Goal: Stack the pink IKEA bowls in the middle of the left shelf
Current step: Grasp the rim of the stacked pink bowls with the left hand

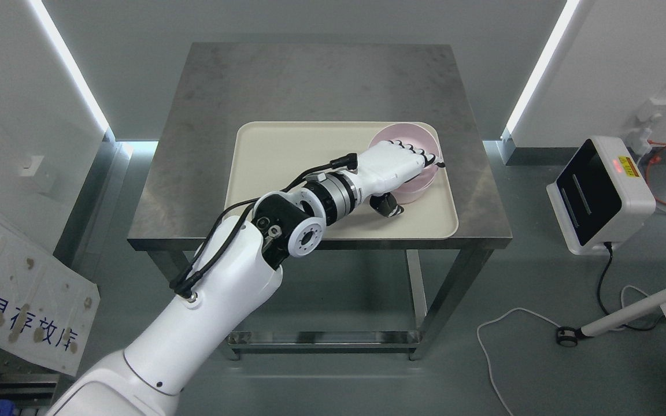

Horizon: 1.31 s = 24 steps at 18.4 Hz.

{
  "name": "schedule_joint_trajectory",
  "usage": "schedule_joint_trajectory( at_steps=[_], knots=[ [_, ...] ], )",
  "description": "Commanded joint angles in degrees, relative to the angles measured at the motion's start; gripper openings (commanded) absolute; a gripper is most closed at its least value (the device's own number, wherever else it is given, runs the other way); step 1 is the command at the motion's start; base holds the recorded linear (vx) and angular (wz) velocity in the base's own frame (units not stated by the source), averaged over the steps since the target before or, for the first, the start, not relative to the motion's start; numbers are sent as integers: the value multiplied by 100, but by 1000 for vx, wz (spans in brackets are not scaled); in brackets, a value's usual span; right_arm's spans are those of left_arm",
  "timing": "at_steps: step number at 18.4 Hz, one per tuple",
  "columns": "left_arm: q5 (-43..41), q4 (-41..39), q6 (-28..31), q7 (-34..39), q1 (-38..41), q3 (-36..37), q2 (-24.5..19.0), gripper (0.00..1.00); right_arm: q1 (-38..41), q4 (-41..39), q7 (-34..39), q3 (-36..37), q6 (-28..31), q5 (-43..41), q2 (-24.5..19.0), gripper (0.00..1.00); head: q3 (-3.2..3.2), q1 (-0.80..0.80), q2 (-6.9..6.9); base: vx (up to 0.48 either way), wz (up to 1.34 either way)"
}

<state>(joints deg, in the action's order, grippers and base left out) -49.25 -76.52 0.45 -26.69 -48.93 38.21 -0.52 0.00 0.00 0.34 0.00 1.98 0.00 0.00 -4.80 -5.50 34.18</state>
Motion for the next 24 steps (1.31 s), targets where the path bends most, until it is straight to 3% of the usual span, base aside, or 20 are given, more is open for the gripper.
schedule_joint_trajectory(
  at_steps=[1,16,24],
  knots=[
    [-5,523,131,41,-29,-32,-48,80,167,-193,2,62,4,0,100,100,0,0,0,0,0],
    [74,84,131,-213,-20,-832,-48,80,167,-193,2,70,4,0,100,100,0,0,-1,0,0],
    [3,137,228,-424,-29,-376,-48,73,167,-193,2,62,-5,0,100,100,0,0,-1,0,0]
  ],
)
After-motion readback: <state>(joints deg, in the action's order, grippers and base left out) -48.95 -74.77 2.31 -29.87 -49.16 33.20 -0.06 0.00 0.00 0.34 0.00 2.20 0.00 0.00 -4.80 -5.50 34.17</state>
